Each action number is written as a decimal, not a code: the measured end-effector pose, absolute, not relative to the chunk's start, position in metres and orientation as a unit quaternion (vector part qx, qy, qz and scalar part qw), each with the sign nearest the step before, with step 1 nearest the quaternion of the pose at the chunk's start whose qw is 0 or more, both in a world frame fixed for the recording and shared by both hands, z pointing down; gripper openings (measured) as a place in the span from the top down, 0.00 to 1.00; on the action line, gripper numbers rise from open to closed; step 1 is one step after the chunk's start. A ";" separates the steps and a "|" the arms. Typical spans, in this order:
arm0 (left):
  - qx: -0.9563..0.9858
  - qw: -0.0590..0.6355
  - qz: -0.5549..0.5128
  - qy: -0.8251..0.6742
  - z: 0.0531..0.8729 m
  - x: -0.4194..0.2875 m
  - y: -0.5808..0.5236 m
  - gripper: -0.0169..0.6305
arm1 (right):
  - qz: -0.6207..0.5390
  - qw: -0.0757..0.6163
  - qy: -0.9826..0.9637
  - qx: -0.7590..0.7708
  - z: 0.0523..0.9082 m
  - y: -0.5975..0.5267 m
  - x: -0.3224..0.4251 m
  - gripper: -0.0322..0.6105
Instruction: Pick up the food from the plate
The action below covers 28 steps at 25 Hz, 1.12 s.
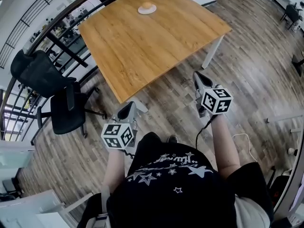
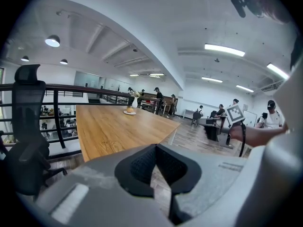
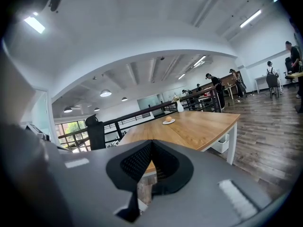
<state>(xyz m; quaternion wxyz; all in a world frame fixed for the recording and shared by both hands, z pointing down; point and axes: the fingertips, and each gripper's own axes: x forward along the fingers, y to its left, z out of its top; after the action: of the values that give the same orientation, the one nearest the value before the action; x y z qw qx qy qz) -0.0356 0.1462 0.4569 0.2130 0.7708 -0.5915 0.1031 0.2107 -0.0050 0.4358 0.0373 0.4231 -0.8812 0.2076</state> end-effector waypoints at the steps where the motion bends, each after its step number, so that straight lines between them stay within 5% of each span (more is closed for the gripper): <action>1: 0.770 0.215 0.105 -0.592 0.458 -0.034 0.145 0.97 | 0.209 0.036 -0.881 0.423 0.436 -0.007 0.212 0.95; 28: 0.804 0.234 0.110 -0.536 0.475 -0.023 -0.042 0.97 | 0.223 0.069 -0.851 0.471 0.449 -0.139 0.232 0.95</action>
<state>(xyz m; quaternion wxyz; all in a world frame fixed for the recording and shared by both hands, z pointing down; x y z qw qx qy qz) -0.0229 -0.0422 0.4750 0.2343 0.8038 -0.5358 0.1095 0.2318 -0.1387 0.4493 0.0691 0.4707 -0.8510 0.2225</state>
